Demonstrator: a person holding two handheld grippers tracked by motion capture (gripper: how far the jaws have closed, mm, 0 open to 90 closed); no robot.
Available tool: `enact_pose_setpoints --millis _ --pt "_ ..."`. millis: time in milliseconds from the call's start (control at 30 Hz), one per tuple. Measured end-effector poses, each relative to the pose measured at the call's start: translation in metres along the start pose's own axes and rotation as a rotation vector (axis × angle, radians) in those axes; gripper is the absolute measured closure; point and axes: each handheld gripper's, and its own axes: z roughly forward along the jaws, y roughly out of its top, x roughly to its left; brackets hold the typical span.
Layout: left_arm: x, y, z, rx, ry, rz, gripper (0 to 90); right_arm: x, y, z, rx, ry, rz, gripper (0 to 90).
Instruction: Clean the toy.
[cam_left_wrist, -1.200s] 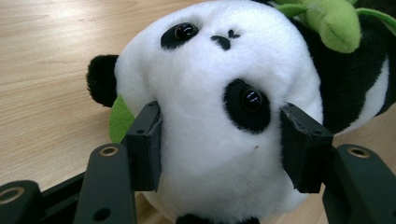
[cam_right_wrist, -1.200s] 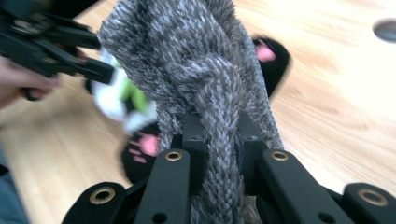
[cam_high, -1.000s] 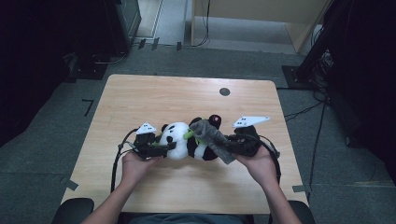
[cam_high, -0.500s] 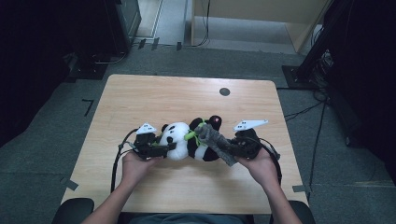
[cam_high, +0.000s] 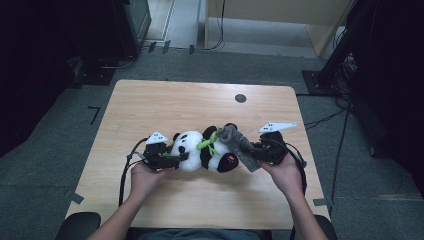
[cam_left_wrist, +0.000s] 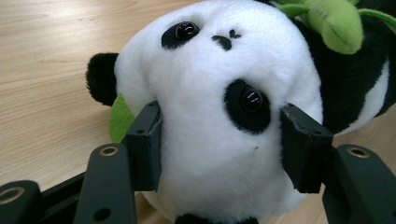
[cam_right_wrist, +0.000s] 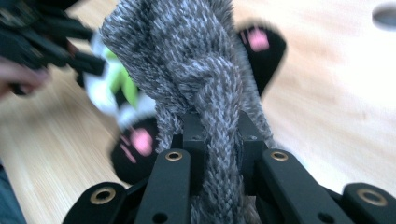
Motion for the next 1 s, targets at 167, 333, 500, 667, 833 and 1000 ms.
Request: enact_pose_setpoints --millis 167,333,500,667,833,1000 --pt "-0.002 0.0 0.0 0.0 0.005 -0.001 40.6 0.01 0.016 0.017 0.02 -0.006 -0.053 80.0" --pt "-0.002 0.001 0.0 0.003 0.005 -0.005 40.6 0.028 0.029 0.033 0.038 0.018 -0.106 80.1" --pt "-0.003 0.002 0.0 0.006 0.009 -0.007 40.8 0.051 0.036 0.05 0.062 0.049 -0.143 80.1" --pt "-0.004 0.003 0.0 0.012 0.014 -0.01 41.7 0.072 0.034 0.074 0.114 0.024 -0.197 80.2" --pt "-0.003 0.002 0.0 0.019 0.014 -0.013 42.0 0.081 0.026 0.081 0.12 0.001 -0.249 80.7" --pt "-0.003 0.002 0.0 0.028 0.018 -0.012 42.3 0.08 0.009 0.078 0.128 0.031 -0.261 81.3"
